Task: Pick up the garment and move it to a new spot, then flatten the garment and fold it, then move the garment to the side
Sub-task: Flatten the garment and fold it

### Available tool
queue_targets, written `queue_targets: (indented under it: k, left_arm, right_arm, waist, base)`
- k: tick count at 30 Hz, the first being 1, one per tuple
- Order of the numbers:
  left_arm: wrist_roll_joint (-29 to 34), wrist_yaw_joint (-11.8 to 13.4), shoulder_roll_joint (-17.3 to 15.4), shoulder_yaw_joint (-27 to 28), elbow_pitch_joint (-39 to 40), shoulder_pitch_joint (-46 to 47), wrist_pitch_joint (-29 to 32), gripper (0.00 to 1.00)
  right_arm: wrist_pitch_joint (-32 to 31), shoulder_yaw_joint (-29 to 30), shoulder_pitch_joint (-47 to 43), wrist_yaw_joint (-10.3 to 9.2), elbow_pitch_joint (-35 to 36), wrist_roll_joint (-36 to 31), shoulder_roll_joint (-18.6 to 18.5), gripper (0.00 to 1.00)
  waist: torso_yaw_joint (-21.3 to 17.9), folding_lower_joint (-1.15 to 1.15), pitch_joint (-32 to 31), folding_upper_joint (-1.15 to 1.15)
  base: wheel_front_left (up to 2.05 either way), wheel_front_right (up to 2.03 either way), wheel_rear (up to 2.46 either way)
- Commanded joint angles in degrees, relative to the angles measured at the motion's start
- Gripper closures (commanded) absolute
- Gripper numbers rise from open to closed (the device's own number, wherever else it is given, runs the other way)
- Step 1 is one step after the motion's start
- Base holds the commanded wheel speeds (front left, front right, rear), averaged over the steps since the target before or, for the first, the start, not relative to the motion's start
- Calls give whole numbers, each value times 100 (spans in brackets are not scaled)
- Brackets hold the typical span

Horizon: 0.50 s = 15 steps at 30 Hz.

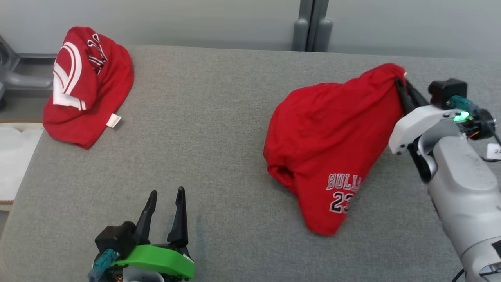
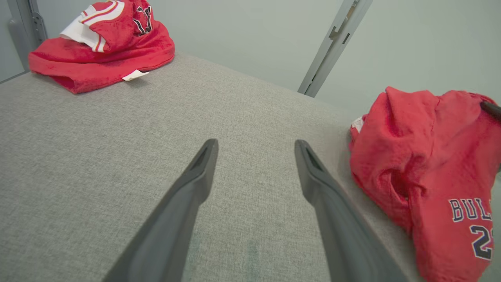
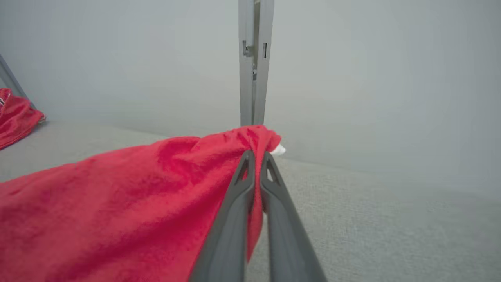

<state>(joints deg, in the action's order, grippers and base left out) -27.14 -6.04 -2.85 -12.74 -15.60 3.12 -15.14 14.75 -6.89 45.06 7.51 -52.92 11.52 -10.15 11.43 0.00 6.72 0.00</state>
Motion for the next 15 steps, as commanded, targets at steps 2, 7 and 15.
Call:
queue_targets:
  k: [2,7,15]
  left_arm:
    - [42,17,-8,6,11,-38,0,0]
    - [40,11,-8,-27,12,-19,0,0]
    - [25,9,-9,-52,18,-24,0,0]
  right_arm:
    - [40,225,165,-4,214,-177,-161,100]
    - [41,636,453,-4,761,-509,-367,100]
    - [-344,400,206,-4,1717,-634,15,100]
  waist:
    - [-217,0,-136,0]
    - [-325,0,-207,0]
    - [-306,0,-218,0]
  base:
    - [0,0,0]
    - [0,0,0]
    - [0,0,0]
